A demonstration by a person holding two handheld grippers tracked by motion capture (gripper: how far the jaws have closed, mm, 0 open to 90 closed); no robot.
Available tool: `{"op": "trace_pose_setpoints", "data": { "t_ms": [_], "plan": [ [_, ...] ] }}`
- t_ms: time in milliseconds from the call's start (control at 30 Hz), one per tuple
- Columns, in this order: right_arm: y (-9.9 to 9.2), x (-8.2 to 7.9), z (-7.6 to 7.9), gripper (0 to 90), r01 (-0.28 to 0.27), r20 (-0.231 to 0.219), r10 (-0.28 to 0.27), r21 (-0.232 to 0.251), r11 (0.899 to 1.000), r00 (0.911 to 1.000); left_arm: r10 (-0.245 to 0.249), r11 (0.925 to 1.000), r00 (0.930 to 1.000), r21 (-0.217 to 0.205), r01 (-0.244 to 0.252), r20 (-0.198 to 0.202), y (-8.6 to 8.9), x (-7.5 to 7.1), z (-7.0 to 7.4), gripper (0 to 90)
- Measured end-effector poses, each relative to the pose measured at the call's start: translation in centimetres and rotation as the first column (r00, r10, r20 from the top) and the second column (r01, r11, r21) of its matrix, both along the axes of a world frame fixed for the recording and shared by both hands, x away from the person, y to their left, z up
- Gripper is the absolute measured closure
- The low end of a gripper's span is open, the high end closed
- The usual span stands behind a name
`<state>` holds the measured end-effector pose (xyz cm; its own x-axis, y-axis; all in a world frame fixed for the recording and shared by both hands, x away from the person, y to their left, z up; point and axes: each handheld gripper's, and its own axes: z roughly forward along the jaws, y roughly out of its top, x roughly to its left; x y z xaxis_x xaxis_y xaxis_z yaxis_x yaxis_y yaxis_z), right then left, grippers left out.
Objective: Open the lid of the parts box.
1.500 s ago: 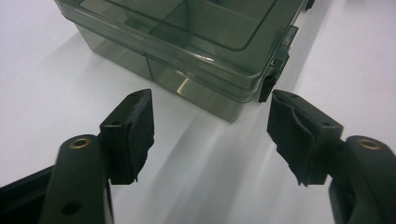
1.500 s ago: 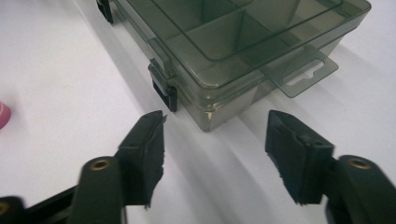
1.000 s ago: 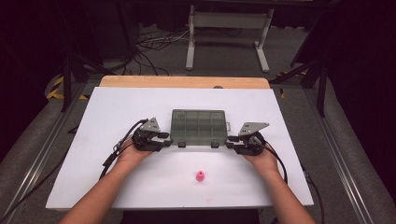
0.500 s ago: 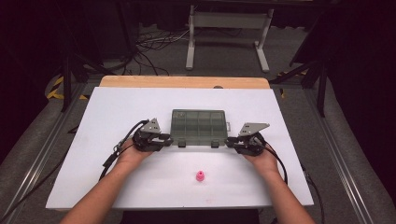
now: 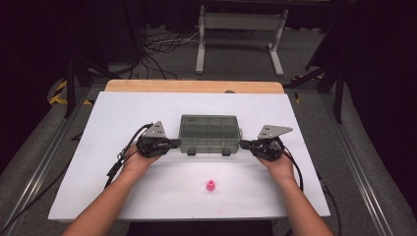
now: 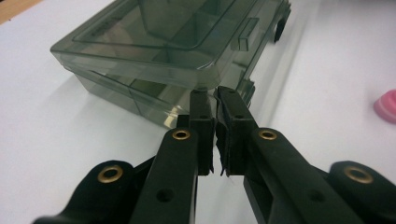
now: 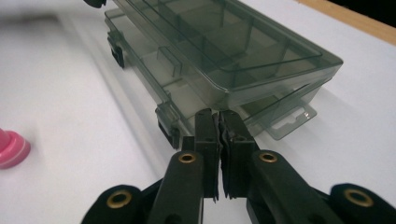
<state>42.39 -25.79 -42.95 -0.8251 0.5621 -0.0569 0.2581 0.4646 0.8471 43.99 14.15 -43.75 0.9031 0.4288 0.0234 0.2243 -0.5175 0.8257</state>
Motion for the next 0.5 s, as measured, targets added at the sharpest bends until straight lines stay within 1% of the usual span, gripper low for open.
{"op": "trace_pose_setpoints", "data": {
  "t_ms": [33,133,167,267,333,433,500],
  "plan": [
    [0.0,0.0,0.0,87.4,0.0,0.0,0.0,0.0,1.0,1.0,0.002,0.9999,1.0,-0.015,-0.002,-0.001,0.1,0.0,0.0,85.5],
    [0.0,0.1,0.3,88.0,0.003,0.007,-0.004,0.026,1.0,1.0,0.011,0.9975,0.9999,-0.069,-0.012,-0.007,0.3,0.2,0.2,86.3],
    [0.0,0.2,0.4,88.1,0.004,0.01,-0.005,0.03,1.0,0.9999,0.013,0.9962,0.9998,-0.086,-0.014,-0.013,0.4,0.3,0.2,86.4],
    [0.1,0.3,0.7,88.2,0.008,0.02,-0.009,0.048,0.999,0.9998,0.021,0.9908,0.9997,-0.133,-0.022,-0.011,0.6,0.5,0.3,86.4],
    [0.1,0.4,0.8,88.2,0.01,0.021,-0.011,0.061,0.998,0.9997,0.024,0.9867,0.9996,-0.16,-0.027,-0.017,0.6,0.6,0.4,86.5],
    [0.2,0.6,1.0,88.3,0.016,0.028,-0.019,0.082,0.997,0.9994,0.032,0.9801,0.9994,-0.196,-0.033,-0.01,0.6,0.8,0.5,86.4],
    [0.2,0.7,1.1,88.3,0.02,0.031,-0.023,0.097,0.995,0.9992,0.037,0.9773,0.9993,-0.209,-0.037,-0.008,0.5,0.7,0.5,86.5]
  ]
}}
